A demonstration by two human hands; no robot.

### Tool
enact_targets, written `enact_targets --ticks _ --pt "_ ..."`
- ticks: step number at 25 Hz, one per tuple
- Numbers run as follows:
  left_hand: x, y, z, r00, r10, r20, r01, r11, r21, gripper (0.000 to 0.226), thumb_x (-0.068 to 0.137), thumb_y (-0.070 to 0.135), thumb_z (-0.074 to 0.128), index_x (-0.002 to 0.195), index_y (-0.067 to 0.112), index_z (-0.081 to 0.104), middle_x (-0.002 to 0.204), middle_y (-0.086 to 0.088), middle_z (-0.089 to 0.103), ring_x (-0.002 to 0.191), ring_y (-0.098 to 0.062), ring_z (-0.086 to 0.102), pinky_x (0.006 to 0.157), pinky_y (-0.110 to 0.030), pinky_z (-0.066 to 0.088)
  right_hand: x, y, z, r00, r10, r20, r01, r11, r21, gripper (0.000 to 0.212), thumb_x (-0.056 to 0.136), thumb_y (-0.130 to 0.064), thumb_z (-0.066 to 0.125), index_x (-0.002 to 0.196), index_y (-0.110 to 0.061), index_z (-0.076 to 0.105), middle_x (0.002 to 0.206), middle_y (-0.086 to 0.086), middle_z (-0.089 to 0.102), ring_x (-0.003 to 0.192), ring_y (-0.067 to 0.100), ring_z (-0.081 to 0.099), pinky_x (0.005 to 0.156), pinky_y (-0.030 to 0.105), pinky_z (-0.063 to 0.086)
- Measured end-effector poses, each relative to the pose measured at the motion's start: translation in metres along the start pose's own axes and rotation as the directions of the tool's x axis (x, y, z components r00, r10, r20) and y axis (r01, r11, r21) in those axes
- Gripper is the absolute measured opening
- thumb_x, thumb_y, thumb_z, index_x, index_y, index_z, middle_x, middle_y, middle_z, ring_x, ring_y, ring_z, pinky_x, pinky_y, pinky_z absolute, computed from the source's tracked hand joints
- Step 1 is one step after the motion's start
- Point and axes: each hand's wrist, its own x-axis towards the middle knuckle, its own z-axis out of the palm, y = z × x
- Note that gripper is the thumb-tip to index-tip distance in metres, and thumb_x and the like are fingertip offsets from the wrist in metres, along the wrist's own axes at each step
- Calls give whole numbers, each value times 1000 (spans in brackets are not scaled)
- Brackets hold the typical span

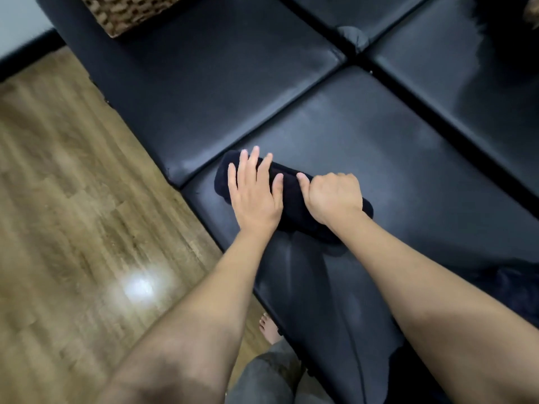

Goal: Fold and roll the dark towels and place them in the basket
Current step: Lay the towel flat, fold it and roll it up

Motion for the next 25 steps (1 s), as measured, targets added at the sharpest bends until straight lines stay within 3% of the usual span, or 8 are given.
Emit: enact_targets --ticks 4,7,9,11,14,18,22,25 --pt "-28 28 3 952 -300 53 303 911 -280 65 102 42 38 159 12 26 169 -12 9 157 -27 0 126 -50 1 -13 -7 2 997 62 54 -67 994 91 64 107 -49 11 66 -16 47 87 11 70 82 32 65 67 35 40" --pt "-41 44 -5 843 -518 146 514 692 -507 75 101 48 48 162 23 12 170 2 -4 156 -14 1 123 -39 21 -26 -10 8 981 141 131 -164 968 189 65 107 -49 9 82 -12 57 96 13 70 87 34 62 71 37 41" --pt "-49 56 -12 686 -653 320 677 412 -609 83 96 52 59 161 31 12 168 6 10 152 -11 20 116 -30 29 -36 -12 11 960 200 197 -248 934 259 68 107 -50 9 94 -10 62 104 14 69 93 35 61 73 37 39" --pt "-55 60 -14 554 -717 424 750 207 -629 90 82 67 67 156 34 26 159 5 37 143 -14 40 117 -34 34 -43 -11 16 939 245 241 -314 896 314 70 107 -50 9 107 -7 65 111 15 68 103 36 62 76 38 38" --pt "-57 55 -16 469 -713 520 814 121 -568 92 63 81 66 138 30 49 129 10 63 119 -14 61 106 -40 49 -50 -11 19 918 293 266 -379 846 376 73 106 -53 9 116 -5 64 118 16 66 110 37 60 79 40 38" --pt "-52 46 -33 370 -581 725 901 37 -431 92 60 84 68 126 22 53 115 9 65 105 -16 65 97 -41 54 -61 -14 27 887 312 340 -451 742 497 77 105 -56 9 120 -3 63 123 18 64 114 37 58 87 43 43" --pt "-53 22 -41 341 -318 885 928 -37 -371 104 51 77 84 134 22 54 118 2 73 103 -21 73 91 -44 59 -87 -26 36 862 350 366 -506 624 595 77 103 -60 10 101 -7 66 112 14 66 107 36 59 89 44 45" --pt "-58 17 -49 402 -232 886 903 -62 -426 100 54 74 85 135 22 59 118 -2 75 105 -23 73 97 -45 57 -97 -36 24 919 369 138 -347 592 728 70 92 -77 19 92 -19 57 106 3 62 103 29 58 92 47 46"
